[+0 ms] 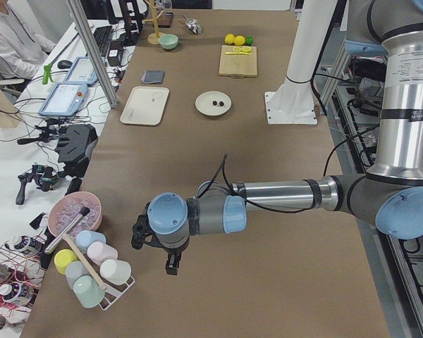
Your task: Place red cherry on plate
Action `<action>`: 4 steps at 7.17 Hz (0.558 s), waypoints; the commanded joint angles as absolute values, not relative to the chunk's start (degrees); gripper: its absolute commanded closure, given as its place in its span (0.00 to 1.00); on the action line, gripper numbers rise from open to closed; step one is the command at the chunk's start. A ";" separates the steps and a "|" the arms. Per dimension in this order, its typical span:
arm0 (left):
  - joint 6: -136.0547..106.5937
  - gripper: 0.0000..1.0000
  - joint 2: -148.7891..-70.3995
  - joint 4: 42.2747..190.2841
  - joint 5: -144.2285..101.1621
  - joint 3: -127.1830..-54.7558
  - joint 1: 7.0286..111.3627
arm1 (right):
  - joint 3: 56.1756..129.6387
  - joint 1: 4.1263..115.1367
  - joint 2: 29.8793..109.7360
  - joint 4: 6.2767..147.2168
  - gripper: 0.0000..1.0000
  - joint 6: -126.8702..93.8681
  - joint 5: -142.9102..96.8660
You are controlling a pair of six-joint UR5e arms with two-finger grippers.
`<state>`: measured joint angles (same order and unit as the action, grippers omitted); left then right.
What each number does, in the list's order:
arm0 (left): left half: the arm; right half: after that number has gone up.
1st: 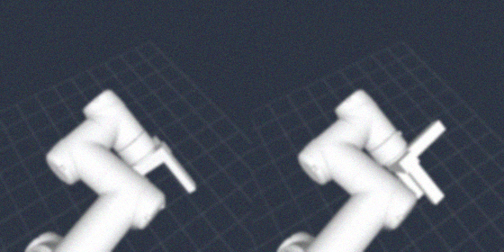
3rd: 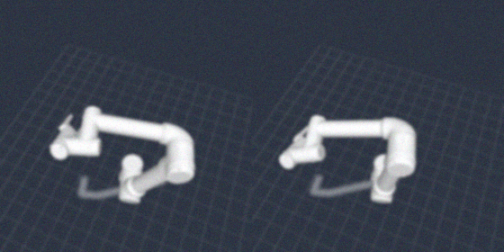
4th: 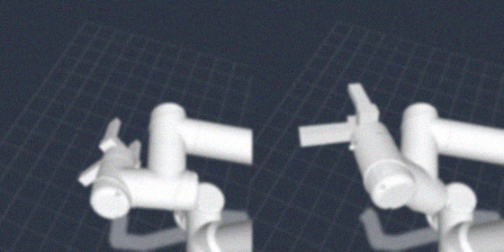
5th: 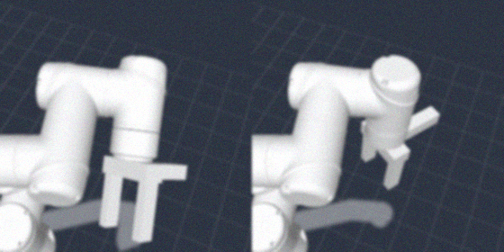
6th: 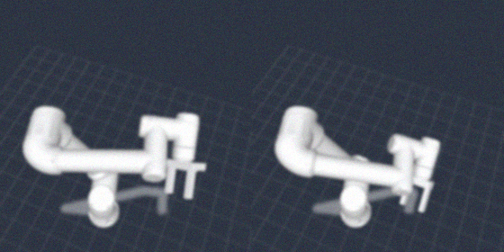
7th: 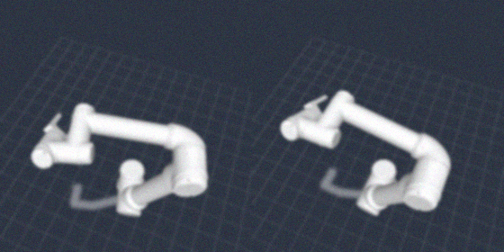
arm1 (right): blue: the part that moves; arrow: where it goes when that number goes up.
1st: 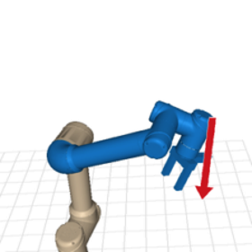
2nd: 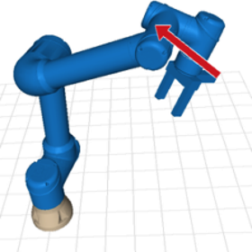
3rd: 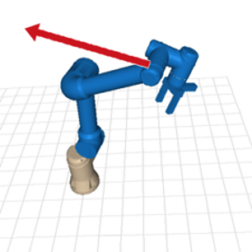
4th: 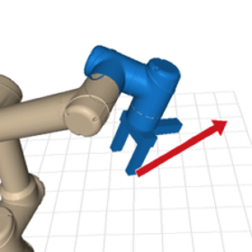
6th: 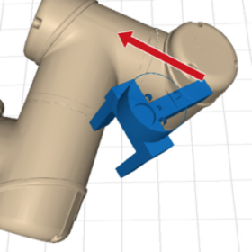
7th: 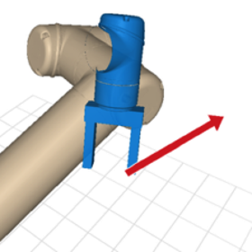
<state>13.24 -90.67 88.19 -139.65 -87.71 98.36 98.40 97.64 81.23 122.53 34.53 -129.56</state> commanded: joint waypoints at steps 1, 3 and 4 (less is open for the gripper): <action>13.36 0.02 -90.53 87.98 -139.75 -88.60 98.26 | 94.16 97.65 82.70 118.25 0.00 35.41 -130.42; 13.36 0.02 -90.53 87.98 -139.75 -88.77 98.26 | 92.73 97.65 83.41 114.87 0.00 35.51 -131.66; 13.36 0.02 -90.53 87.98 -139.66 -88.60 98.17 | 92.81 97.65 83.41 114.87 0.00 35.51 -131.57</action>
